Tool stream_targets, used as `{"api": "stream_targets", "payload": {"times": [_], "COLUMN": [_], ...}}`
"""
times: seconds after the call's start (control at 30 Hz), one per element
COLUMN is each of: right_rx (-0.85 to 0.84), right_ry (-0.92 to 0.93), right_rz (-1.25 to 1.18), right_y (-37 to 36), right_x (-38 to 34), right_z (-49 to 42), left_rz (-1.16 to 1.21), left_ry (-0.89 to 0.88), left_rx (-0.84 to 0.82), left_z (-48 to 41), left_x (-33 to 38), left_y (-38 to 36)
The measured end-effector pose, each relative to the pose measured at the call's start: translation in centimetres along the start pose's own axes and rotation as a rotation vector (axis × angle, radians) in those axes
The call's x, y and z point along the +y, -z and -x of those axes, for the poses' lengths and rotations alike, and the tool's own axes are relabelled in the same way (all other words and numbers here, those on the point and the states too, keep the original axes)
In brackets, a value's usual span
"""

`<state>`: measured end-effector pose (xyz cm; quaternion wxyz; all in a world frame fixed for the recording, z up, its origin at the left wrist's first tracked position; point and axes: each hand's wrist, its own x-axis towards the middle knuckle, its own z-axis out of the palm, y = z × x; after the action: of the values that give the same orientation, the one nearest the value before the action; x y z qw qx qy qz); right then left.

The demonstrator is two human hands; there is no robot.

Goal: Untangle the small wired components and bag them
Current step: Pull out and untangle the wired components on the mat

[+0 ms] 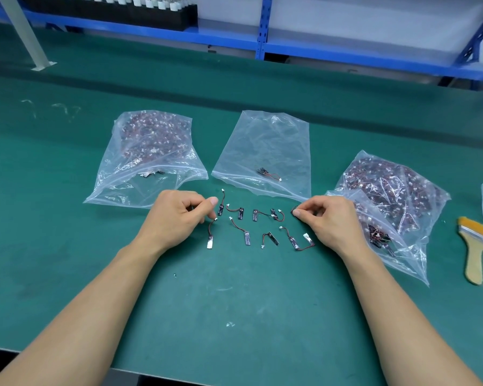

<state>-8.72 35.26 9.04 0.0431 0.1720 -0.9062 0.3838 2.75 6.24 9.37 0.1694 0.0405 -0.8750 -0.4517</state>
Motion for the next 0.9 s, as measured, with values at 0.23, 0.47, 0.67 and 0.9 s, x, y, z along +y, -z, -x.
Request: {"api": "stream_targets", "payload": {"times": [0.23, 0.47, 0.67, 0.9], "right_rx": [0.026, 0.055, 0.07, 0.072], "right_ry": [-0.022, -0.045, -0.057, -0.058], "right_rz": [-0.126, -0.179, -0.194, -0.19], "right_y": [0.11, 0.04, 0.0, 0.02], "right_x": [0.27, 0.34, 0.43, 0.53], "right_z": [0.18, 0.15, 0.14, 0.09], "left_rz": [0.0, -0.018, -0.013, -0.002], "left_ry": [-0.004, -0.011, -0.025, -0.01], "left_rx": [0.003, 0.004, 0.006, 0.004], "left_z": [-0.01, -0.01, 0.02, -0.04], "left_x": [0.08, 0.14, 0.19, 0.23], "left_y": [-0.02, -0.03, 0.05, -0.01]}}
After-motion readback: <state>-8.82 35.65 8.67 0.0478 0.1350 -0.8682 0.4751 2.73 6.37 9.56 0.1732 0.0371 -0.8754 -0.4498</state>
